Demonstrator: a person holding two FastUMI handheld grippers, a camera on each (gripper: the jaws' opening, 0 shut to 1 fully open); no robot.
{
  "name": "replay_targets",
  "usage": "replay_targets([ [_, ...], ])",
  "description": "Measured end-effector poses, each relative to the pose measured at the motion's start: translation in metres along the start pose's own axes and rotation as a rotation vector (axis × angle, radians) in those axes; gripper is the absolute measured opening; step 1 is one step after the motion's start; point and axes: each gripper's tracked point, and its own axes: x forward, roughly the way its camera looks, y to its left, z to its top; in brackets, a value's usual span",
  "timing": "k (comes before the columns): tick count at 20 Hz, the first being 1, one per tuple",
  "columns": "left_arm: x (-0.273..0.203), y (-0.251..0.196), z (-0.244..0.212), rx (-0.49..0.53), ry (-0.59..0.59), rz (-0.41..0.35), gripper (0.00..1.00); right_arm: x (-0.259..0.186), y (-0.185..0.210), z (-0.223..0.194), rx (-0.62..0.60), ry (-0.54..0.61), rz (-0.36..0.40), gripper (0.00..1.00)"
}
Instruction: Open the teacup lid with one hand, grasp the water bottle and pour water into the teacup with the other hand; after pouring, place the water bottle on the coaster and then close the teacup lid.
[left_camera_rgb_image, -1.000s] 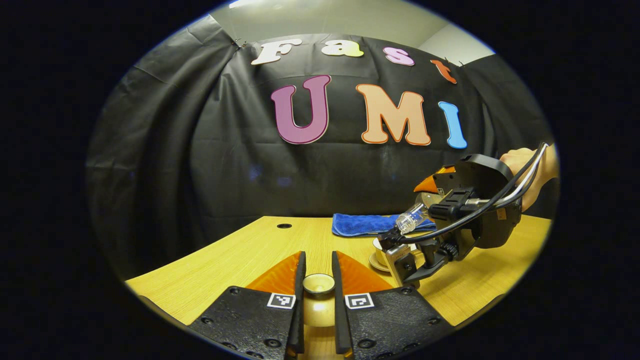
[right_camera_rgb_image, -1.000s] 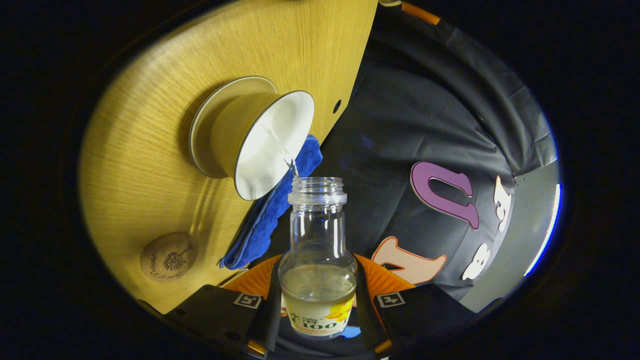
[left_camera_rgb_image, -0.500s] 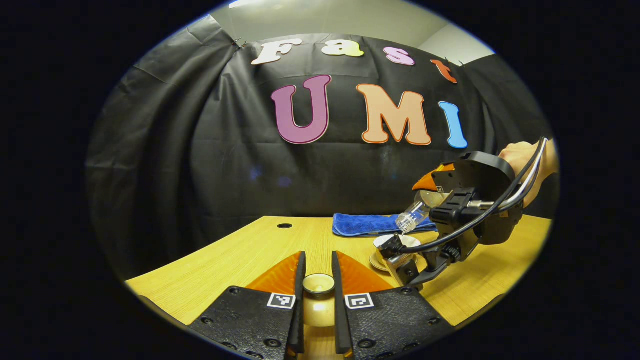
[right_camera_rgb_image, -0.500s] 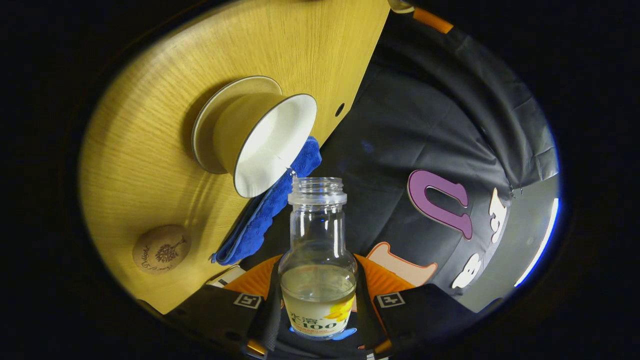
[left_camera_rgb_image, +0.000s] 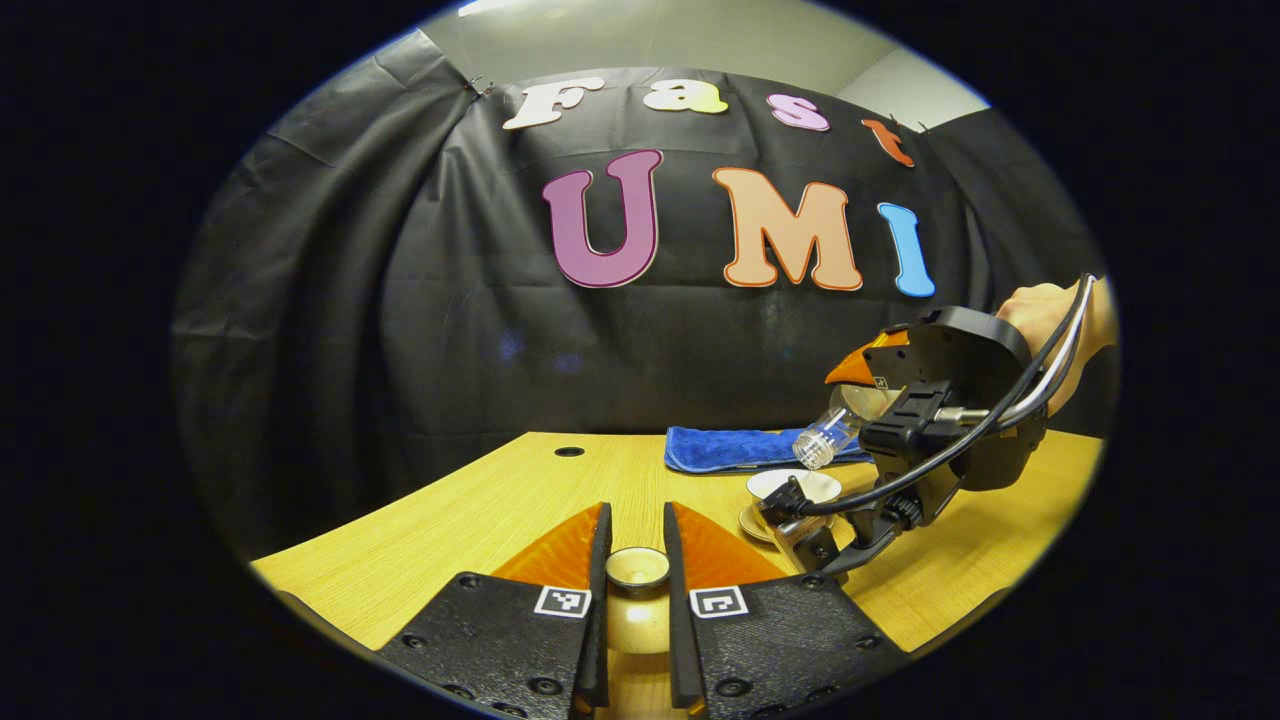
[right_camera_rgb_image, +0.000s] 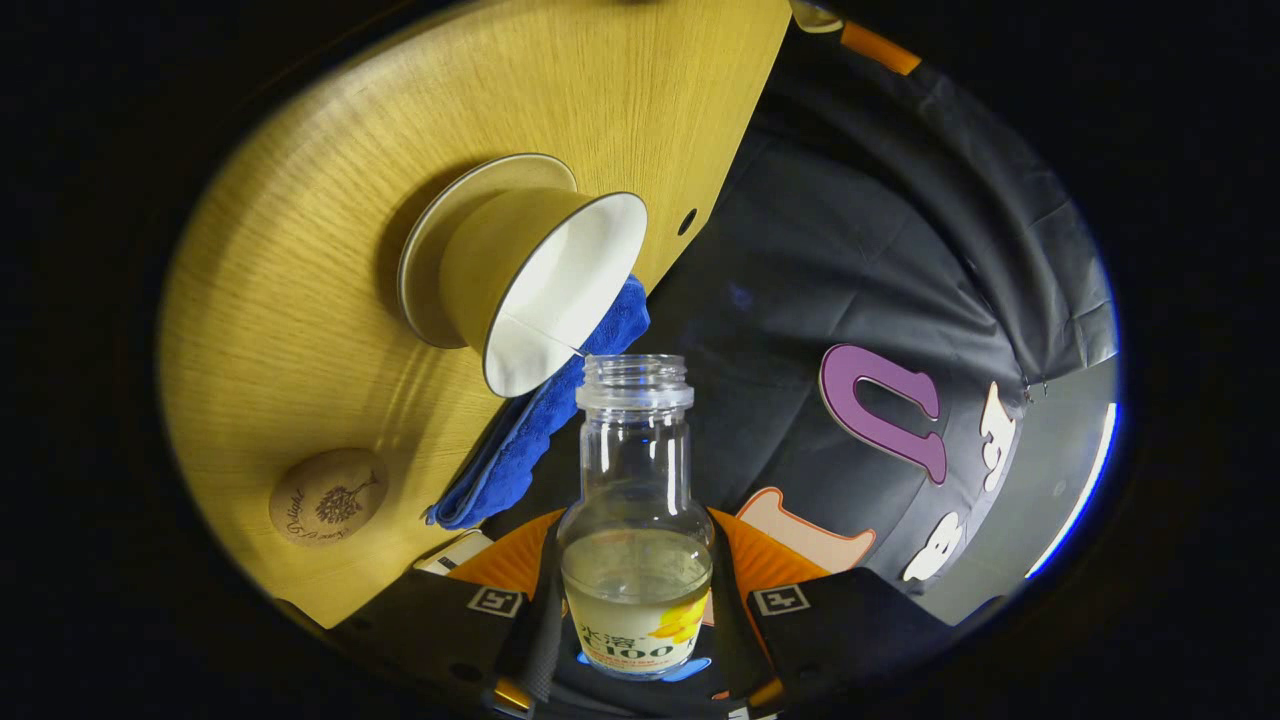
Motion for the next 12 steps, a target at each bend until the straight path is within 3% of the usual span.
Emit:
replay_targets([
  [6, 0.0, 0.0, 0.0, -0.001, -0.001, 0.0, 0.21, 0.0, 0.004, 0.002, 0.034, -0.001, 0.016, 0.67],
  [12, 0.0, 0.0, 0.0, 0.001, -0.001, 0.0, 0.21, -0.003, 0.01, -0.006, 0.359, 0.018, 0.116, 0.69],
])
